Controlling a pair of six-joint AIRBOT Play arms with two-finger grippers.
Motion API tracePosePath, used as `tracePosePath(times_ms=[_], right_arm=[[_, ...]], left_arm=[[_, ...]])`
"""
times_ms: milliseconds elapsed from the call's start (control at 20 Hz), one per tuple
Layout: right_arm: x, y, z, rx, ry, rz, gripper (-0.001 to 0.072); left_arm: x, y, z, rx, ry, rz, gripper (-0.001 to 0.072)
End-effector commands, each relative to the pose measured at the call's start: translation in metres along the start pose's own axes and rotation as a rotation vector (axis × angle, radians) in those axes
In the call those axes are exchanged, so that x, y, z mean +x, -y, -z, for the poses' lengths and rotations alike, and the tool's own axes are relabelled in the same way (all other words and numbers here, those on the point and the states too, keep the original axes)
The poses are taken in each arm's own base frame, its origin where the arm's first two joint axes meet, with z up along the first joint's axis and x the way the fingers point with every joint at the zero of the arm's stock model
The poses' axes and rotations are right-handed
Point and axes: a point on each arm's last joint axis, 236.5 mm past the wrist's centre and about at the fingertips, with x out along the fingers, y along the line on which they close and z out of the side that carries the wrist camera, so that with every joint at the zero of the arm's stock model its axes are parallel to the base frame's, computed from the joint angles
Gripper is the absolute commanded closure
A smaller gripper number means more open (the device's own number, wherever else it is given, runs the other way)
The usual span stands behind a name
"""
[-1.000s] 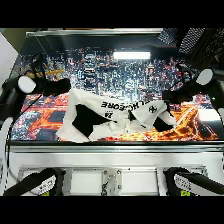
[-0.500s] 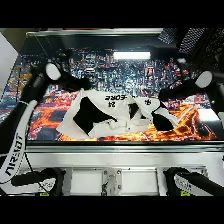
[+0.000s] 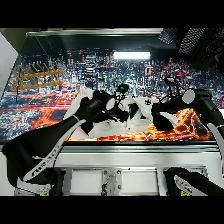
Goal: Fold the clothes and pants, and hang the long-sleeved shirts on hangers.
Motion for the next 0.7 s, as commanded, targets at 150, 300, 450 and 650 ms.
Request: tracePosePath(times_ms=[150,300,450,650], right_arm=[[-0.005,-0.001,-0.002,0.01,0.024,0.0,0.0052],[-0.005,-0.002,-0.002,0.01,0.024,0.0,0.0052],[-0.005,-0.002,-0.002,0.01,0.024,0.0,0.0052],[-0.005,-0.002,-0.002,0.009,0.025,0.0,0.0052]], left_arm=[[0.023,-0.007,0.017,0.295,-0.088,-0.253,0.0157],[0.028,-0.014,0.026,0.342,-0.119,-0.267,0.0157],[0.033,-0.017,0.035,0.357,-0.143,-0.27,0.0157],[0.03,-0.014,0.034,0.353,-0.127,-0.257,0.0157]])
